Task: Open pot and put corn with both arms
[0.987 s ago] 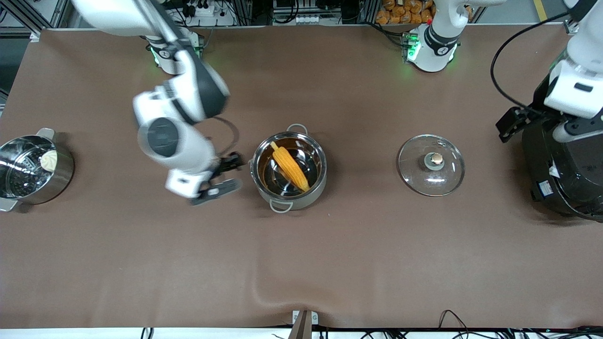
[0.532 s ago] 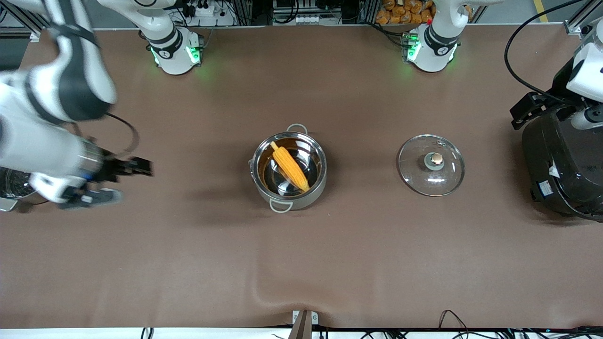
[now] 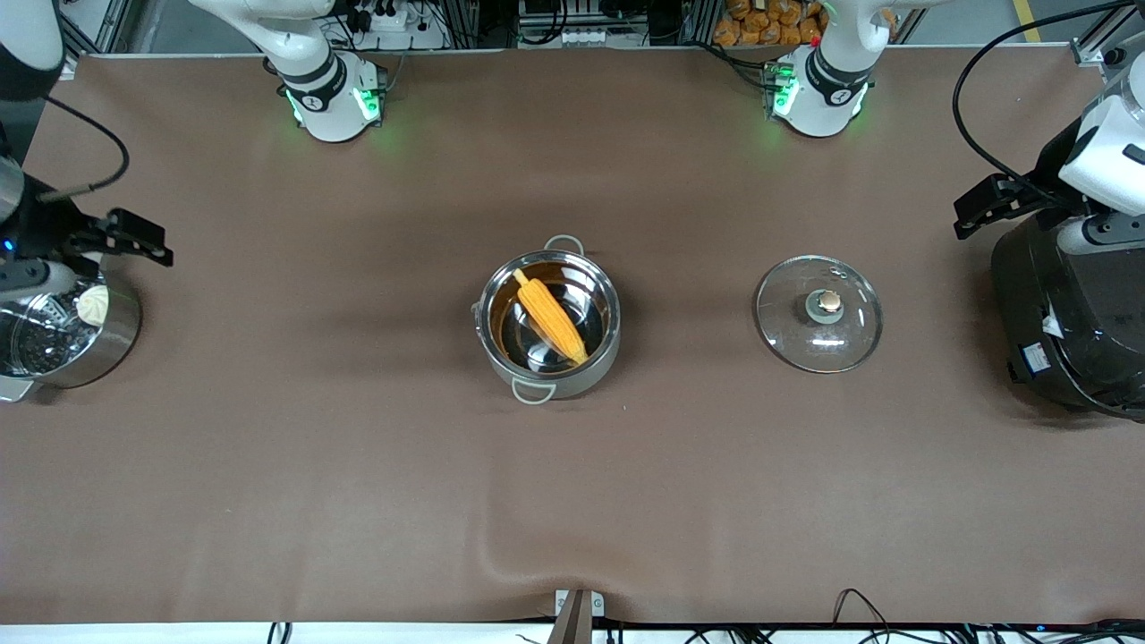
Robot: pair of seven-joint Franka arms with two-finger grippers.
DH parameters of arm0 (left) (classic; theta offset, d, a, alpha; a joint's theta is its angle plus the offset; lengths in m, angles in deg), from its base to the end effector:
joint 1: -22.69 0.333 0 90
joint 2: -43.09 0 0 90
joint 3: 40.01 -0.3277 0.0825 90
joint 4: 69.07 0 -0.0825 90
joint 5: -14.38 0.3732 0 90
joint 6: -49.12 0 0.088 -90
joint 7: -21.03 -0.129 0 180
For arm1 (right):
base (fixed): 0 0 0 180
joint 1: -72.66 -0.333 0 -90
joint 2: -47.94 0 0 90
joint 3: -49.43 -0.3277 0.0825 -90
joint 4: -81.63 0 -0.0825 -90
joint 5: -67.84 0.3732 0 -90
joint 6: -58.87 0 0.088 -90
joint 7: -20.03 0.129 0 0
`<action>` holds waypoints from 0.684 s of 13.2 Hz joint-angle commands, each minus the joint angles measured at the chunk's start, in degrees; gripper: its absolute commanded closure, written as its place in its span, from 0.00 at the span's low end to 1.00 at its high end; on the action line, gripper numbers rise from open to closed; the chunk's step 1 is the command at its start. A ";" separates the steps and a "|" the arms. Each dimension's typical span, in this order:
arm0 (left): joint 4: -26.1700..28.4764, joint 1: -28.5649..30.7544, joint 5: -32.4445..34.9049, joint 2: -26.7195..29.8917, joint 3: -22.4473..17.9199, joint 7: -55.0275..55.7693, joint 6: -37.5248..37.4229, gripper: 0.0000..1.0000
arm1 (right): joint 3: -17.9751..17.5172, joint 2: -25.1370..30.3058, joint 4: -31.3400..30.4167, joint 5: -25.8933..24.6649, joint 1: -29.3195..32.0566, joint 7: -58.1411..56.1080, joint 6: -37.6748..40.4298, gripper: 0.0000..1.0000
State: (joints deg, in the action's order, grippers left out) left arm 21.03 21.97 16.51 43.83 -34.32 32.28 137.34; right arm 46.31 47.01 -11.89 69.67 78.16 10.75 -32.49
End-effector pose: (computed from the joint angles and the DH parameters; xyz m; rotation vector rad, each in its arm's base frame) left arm 0.5331 -0.0553 0.6177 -3.0976 -0.1322 0.0214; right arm 0.5469 -0.0189 0.5791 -3.0970 -0.1842 0.0780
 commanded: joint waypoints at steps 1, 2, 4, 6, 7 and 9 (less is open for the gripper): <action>-1.77 1.25 -1.34 -0.74 0.81 -1.41 -1.74 0.00 | 2.93 5.59 -5.88 0.55 -1.98 3.02 -1.37 0.00; -1.94 1.25 -1.34 -0.83 0.90 -1.41 -1.74 0.00 | 3.29 6.02 -5.88 0.46 -2.25 4.34 -1.28 0.00; -2.03 1.25 -1.26 -1.00 0.99 -1.32 -1.83 0.00 | 3.47 6.12 -5.80 0.46 -3.12 5.76 -0.57 0.00; -2.21 1.25 -1.25 -1.00 0.99 -1.14 -1.83 0.00 | 3.47 6.12 -5.62 0.46 -3.22 6.03 -0.66 0.00; -2.21 1.25 -1.25 -1.00 0.99 -1.23 -1.83 0.00 | 3.38 6.03 -5.53 0.20 -3.39 6.03 -0.66 0.00; -2.04 1.42 -1.25 -0.83 0.99 -1.32 -1.83 0.00 | 3.82 5.85 -5.10 -0.59 -4.53 5.68 -0.57 0.00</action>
State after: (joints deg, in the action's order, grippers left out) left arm 20.77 22.05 16.51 43.63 -34.20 32.28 136.98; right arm 48.79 51.62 -15.87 69.65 75.62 15.67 -32.63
